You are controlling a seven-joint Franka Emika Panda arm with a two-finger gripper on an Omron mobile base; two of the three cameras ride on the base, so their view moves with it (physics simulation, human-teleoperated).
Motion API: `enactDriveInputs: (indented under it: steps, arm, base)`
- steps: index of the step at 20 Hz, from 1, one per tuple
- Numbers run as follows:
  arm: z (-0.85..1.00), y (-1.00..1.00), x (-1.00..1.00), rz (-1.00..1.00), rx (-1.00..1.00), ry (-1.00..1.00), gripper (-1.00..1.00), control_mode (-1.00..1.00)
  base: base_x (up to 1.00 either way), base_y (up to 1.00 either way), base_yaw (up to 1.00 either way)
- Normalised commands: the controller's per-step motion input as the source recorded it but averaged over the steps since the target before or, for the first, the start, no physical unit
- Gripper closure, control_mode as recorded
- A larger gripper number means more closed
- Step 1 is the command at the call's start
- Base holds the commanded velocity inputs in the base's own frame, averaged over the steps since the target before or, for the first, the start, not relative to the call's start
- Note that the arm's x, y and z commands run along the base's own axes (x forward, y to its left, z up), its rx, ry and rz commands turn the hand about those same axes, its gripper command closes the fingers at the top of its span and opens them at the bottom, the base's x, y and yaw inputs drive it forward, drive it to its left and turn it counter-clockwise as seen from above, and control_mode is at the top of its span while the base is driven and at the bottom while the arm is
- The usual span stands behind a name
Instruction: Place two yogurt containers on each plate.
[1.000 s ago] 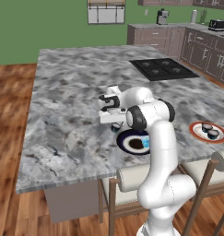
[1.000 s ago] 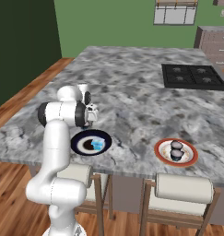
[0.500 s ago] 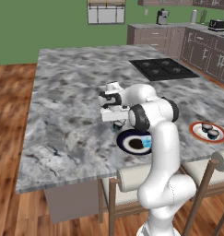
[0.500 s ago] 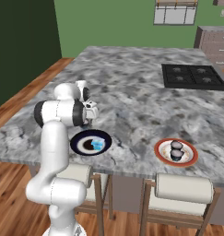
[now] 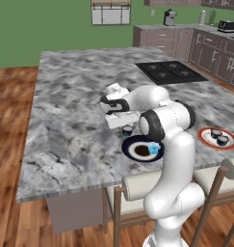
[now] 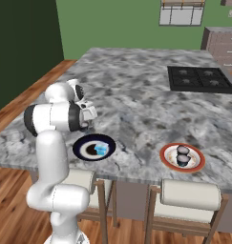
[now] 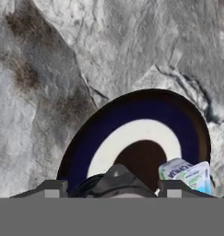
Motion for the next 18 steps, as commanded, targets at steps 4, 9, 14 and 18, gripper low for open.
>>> enactDriveInputs:
  steps: [4,9,14,18]
  arm:
    - [-0.06,-0.3,-0.79,0.21,0.0,-0.02,1.0,-1.0]
    - [-0.06,0.0,-0.28,0.27,-0.03,-0.05,1.0,-1.0]
    - [-0.18,0.03,0.0,0.15,0.0,-0.07,1.0,-1.0]
    - [-0.24,0.0,0.19,0.07,0.0,-0.02,1.0,-1.0]
  base:
    - [0.0,0.0,0.0]
    - [0.0,0.0,0.0]
    - [0.0,0.0,0.0]
    - [0.0,0.0,0.0]
